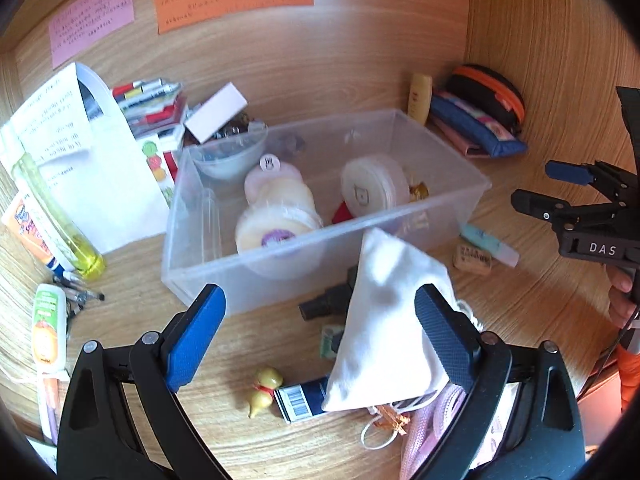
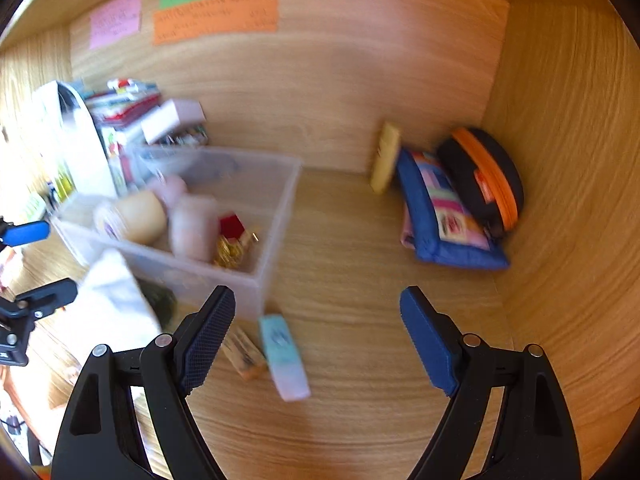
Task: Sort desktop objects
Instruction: 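Move left gripper to white cloth bag while right gripper approaches mint-green tube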
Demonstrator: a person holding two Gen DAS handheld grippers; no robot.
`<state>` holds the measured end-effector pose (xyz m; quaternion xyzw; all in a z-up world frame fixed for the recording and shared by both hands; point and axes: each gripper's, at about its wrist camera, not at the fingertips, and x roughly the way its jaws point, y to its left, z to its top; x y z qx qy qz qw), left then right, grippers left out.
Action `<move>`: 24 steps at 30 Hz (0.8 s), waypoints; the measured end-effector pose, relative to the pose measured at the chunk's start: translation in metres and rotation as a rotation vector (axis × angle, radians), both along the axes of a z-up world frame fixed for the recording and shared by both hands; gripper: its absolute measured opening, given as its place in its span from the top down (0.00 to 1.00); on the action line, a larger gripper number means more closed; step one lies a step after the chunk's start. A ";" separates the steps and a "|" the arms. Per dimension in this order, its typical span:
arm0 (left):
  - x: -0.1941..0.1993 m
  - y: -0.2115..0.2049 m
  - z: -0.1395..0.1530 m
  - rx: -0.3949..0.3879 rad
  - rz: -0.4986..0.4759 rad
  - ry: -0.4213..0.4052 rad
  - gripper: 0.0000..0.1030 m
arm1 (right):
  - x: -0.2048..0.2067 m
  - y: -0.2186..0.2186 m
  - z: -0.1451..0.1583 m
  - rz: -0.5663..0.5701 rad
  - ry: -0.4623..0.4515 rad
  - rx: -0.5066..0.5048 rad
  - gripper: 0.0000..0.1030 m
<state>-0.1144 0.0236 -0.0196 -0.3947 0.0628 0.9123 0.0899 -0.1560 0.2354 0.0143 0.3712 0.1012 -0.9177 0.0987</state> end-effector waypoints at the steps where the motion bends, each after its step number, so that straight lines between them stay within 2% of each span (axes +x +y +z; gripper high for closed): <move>1: 0.001 0.001 -0.003 0.003 -0.001 -0.012 0.06 | -0.001 0.005 -0.006 0.000 -0.018 0.004 0.20; 7: 0.010 0.004 -0.014 0.043 -0.039 -0.072 0.06 | -0.001 0.016 -0.034 0.021 -0.107 0.017 0.22; 10: 0.012 0.011 -0.020 0.026 -0.055 -0.085 0.06 | -0.002 0.014 -0.043 0.052 -0.136 0.014 0.23; 12: 0.009 0.016 -0.024 0.022 -0.063 -0.101 0.06 | -0.004 0.011 -0.048 0.068 -0.159 0.012 0.27; 14: 0.008 0.018 -0.027 0.025 -0.068 -0.115 0.06 | -0.007 0.010 -0.051 0.079 -0.181 0.009 0.39; 16: 0.007 0.019 -0.029 0.037 -0.075 -0.126 0.06 | -0.010 0.011 -0.055 0.076 -0.205 0.001 0.43; 24: 0.006 0.014 -0.024 0.074 -0.103 -0.126 0.06 | -0.015 0.010 -0.062 0.082 -0.225 0.003 0.44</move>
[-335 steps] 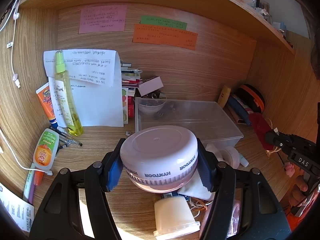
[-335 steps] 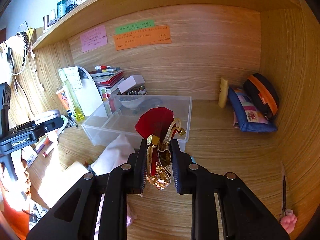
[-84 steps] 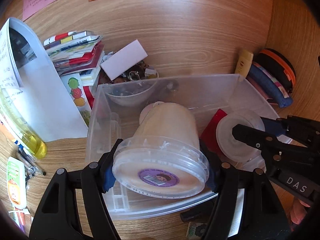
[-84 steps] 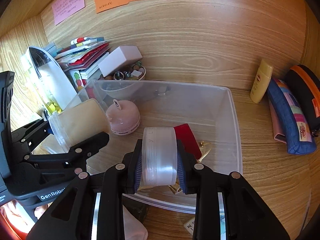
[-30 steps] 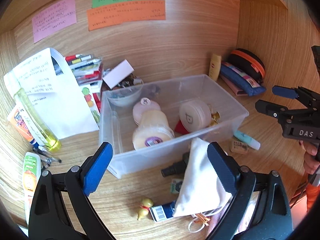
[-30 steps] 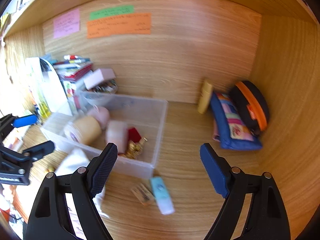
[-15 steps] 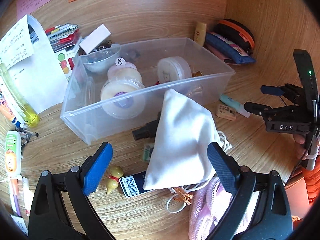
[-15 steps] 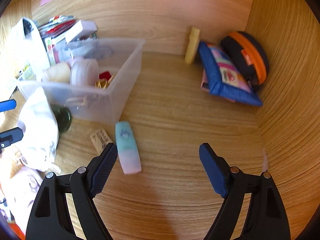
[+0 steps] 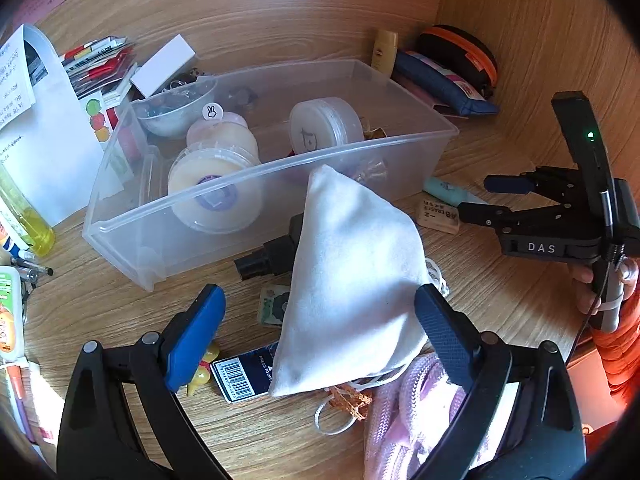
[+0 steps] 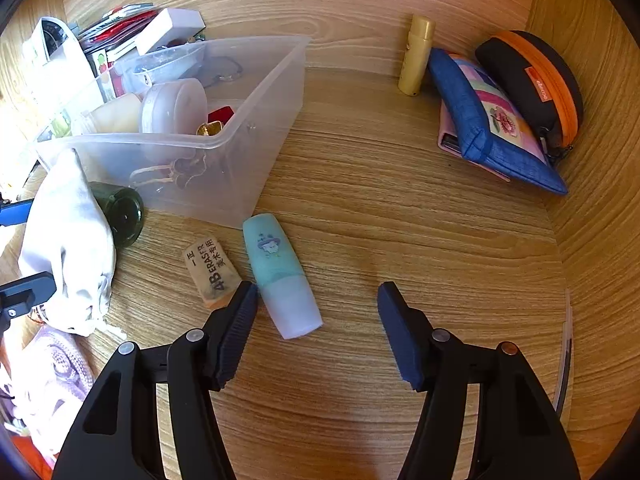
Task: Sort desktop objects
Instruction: 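Move left gripper to white cloth bag while right gripper approaches mint-green tube, then close right gripper on mint-green tube while left gripper grasps white cloth bag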
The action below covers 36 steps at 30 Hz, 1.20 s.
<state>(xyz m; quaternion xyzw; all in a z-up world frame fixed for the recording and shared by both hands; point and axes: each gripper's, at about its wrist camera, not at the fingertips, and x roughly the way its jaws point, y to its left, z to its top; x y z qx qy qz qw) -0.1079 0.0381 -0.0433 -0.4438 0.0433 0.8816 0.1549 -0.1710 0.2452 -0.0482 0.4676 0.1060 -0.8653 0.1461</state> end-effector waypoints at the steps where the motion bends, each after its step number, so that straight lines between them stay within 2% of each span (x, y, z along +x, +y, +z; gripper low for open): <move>1: 0.000 -0.001 0.001 0.007 -0.004 -0.001 0.06 | -0.001 -0.001 -0.001 0.005 -0.002 0.003 0.45; 12: -0.020 0.019 -0.017 0.015 -0.080 -0.076 0.04 | -0.012 -0.007 -0.002 0.026 -0.019 -0.031 0.53; 15: -0.021 0.028 -0.019 -0.019 -0.091 -0.059 0.03 | -0.012 -0.013 -0.001 0.040 -0.013 -0.032 0.62; 17: -0.019 0.033 -0.020 -0.041 -0.099 -0.041 0.03 | -0.009 -0.015 -0.001 0.058 -0.011 -0.035 0.76; 18: -0.017 0.035 -0.021 -0.049 -0.103 -0.032 0.05 | -0.008 -0.017 -0.001 0.062 -0.007 -0.032 0.78; 19: -0.015 0.036 -0.021 -0.057 -0.104 -0.020 0.08 | -0.007 -0.018 -0.001 0.063 -0.001 -0.029 0.78; 20: -0.012 0.037 -0.020 -0.058 -0.112 -0.011 0.17 | -0.006 -0.018 -0.001 0.064 0.002 -0.030 0.78; 21: -0.009 0.038 -0.018 -0.050 -0.128 -0.007 0.33 | -0.005 -0.016 -0.003 0.064 0.003 -0.032 0.78; 22: -0.006 0.039 -0.015 -0.052 -0.133 -0.002 0.37 | -0.005 -0.015 -0.003 0.061 0.001 -0.037 0.78; 24: 0.000 0.043 -0.011 -0.073 -0.137 0.028 0.51 | -0.004 -0.012 -0.002 0.055 -0.001 -0.053 0.78; 26: 0.004 0.043 -0.006 -0.089 -0.131 0.051 0.57 | -0.005 -0.012 0.001 0.044 0.002 -0.065 0.78; 31: 0.008 0.032 0.004 -0.057 -0.100 0.062 0.69 | 0.006 -0.002 0.013 0.023 0.024 -0.107 0.78; 33: 0.009 0.026 0.008 -0.036 -0.080 0.063 0.78 | 0.010 0.004 0.020 0.017 0.040 -0.119 0.78; 36: 0.013 0.018 0.018 -0.011 -0.053 0.087 0.78 | 0.014 0.005 0.031 0.013 0.061 -0.143 0.78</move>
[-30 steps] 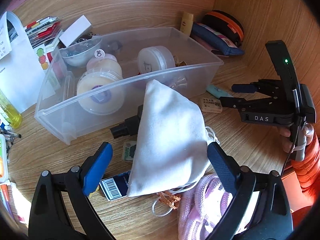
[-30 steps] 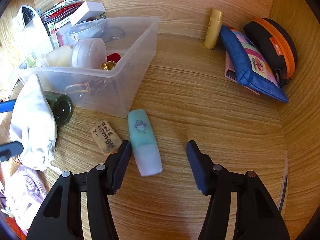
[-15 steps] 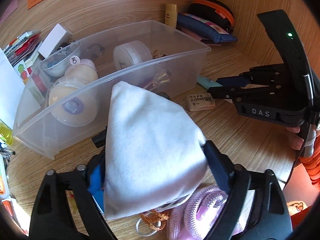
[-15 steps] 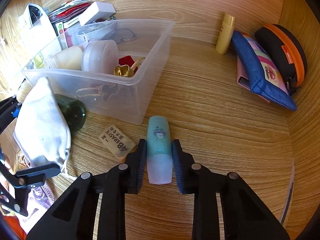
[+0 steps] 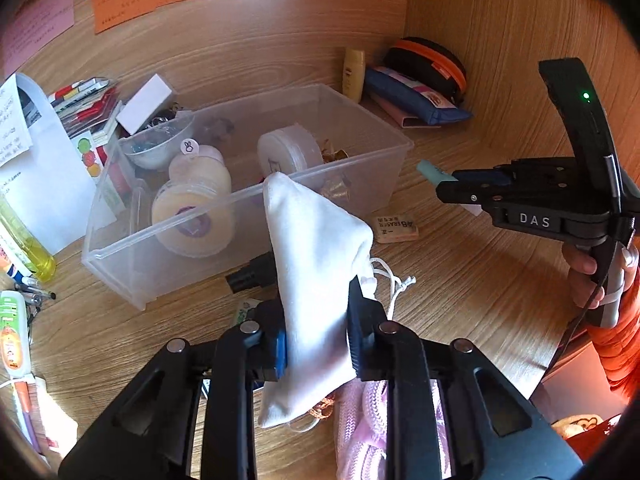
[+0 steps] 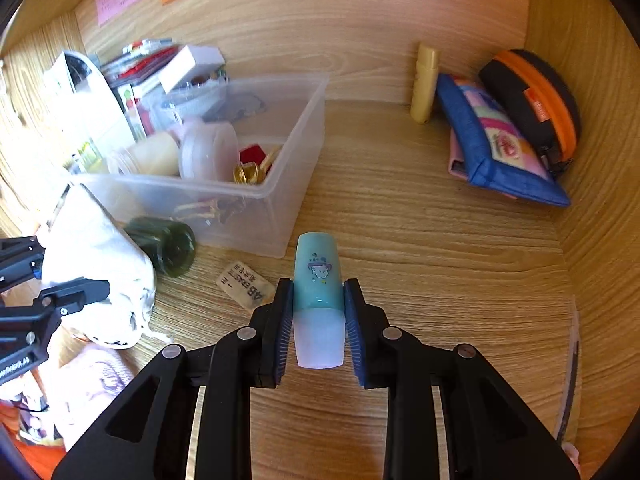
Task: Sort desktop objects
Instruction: 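Close right gripper on mint-green tube while left gripper grasps white cloth bag, then carry white bag in left gripper while right gripper carries mint tube over clear box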
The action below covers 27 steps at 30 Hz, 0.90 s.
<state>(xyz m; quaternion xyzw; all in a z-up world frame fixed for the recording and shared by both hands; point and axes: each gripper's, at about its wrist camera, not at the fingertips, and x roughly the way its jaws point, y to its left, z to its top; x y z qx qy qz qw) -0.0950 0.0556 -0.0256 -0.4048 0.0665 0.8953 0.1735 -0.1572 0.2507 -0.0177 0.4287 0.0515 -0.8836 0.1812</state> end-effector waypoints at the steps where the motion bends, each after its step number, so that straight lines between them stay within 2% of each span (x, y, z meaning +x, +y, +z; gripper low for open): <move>1: 0.001 -0.001 0.003 0.000 0.009 0.013 0.78 | 0.002 0.001 0.004 0.000 0.009 -0.007 0.78; 17: 0.012 -0.051 0.066 0.102 0.115 0.178 0.78 | 0.029 -0.014 0.049 0.029 0.115 -0.091 0.78; 27: -0.001 -0.076 0.085 0.155 0.166 0.226 0.78 | 0.025 -0.036 0.063 0.055 0.144 -0.128 0.78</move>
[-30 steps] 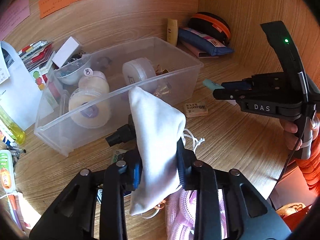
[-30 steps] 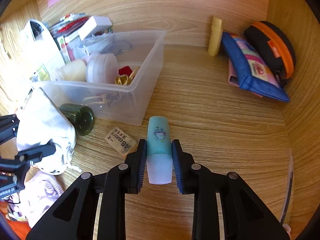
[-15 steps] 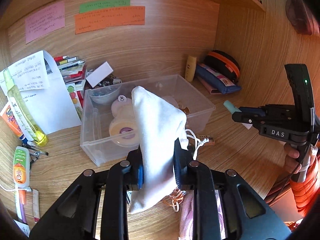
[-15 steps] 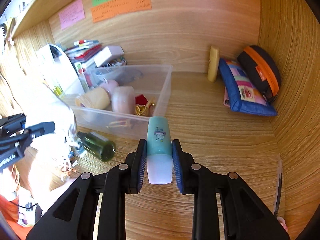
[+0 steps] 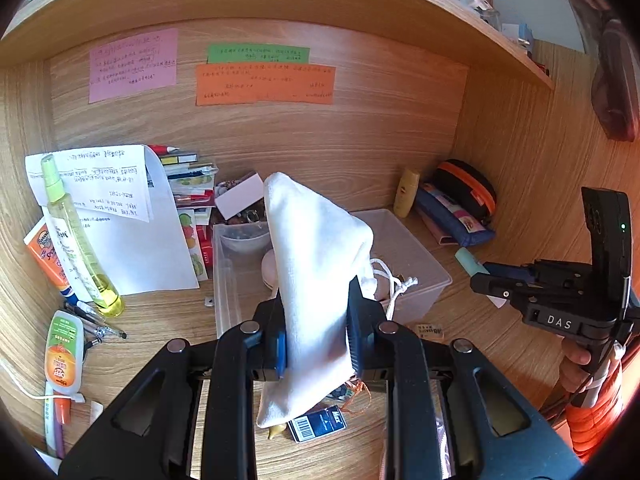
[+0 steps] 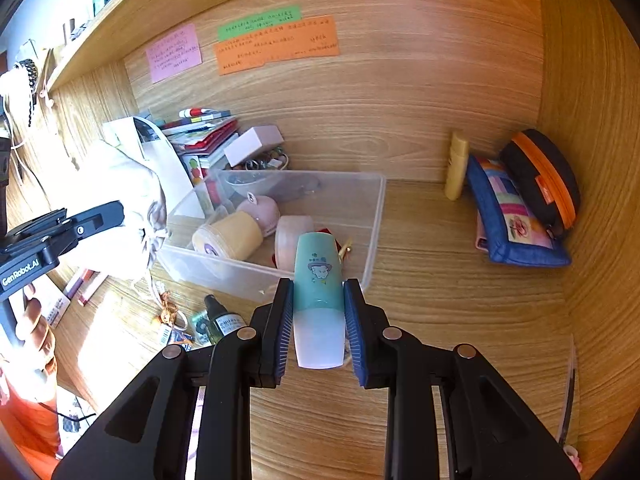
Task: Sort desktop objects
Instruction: 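Carry white bag in left gripper while right gripper carries mint tube over clear box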
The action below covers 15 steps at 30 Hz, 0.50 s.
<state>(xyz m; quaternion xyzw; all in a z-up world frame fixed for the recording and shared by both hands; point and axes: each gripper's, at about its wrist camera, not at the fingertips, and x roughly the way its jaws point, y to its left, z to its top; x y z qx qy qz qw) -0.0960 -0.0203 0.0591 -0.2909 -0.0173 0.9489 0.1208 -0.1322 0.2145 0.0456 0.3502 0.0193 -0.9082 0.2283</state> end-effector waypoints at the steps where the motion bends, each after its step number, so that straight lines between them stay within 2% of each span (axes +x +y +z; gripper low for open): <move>1: -0.003 -0.003 0.001 0.005 0.005 0.003 0.78 | -0.001 -0.002 0.001 0.003 0.000 -0.003 0.78; 9: -0.025 -0.020 0.002 0.041 0.041 0.008 0.78 | -0.018 -0.011 0.001 0.009 -0.004 -0.008 0.78; 15: -0.049 -0.022 -0.009 0.028 0.064 -0.019 0.78 | -0.034 -0.014 -0.007 0.005 -0.033 -0.003 0.78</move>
